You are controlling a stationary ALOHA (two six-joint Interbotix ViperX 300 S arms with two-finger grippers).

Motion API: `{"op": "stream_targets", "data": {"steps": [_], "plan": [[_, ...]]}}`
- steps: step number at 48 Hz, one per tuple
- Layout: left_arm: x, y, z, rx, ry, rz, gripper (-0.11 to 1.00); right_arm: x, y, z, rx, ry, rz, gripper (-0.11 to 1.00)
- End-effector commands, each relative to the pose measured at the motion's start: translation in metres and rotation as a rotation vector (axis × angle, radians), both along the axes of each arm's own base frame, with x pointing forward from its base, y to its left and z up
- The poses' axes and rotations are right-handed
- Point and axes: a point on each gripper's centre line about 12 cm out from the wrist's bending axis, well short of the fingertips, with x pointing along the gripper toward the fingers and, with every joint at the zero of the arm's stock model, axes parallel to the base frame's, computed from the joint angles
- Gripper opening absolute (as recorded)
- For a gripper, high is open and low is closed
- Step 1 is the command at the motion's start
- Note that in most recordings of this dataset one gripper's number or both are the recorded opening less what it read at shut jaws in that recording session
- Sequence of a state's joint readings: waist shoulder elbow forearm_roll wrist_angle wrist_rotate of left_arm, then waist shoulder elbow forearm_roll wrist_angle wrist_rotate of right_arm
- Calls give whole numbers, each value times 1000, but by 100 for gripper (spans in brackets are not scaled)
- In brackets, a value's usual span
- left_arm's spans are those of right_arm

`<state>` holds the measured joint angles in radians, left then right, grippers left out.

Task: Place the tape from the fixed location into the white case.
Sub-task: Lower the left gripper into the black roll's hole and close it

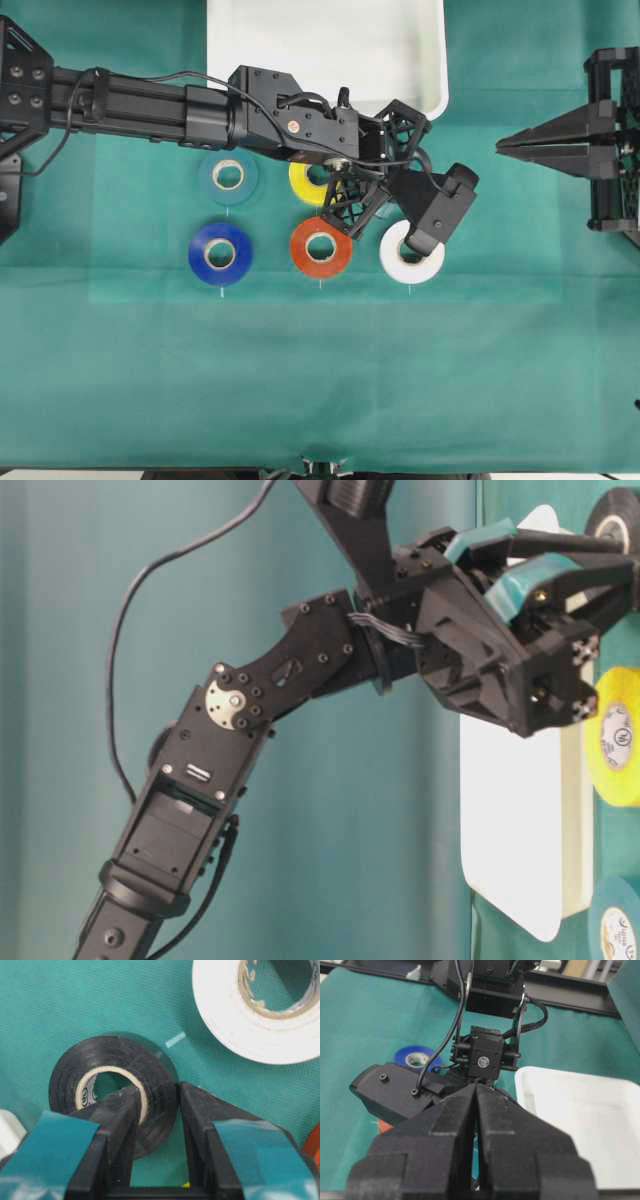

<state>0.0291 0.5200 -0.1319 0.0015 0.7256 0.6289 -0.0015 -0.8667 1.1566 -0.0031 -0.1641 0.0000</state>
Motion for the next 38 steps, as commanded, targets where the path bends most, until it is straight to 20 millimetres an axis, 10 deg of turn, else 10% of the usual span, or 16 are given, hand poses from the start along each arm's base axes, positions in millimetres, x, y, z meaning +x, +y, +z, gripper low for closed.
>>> {"op": "stream_targets", "data": {"steps": [1, 38], "plan": [[4, 0, 47, 2, -103, 1, 23, 2, 0, 5, 3, -12, -2, 0], [-11, 1, 128, 2, -129, 6, 23, 2, 0, 5, 5, -12, -1, 0]]}}
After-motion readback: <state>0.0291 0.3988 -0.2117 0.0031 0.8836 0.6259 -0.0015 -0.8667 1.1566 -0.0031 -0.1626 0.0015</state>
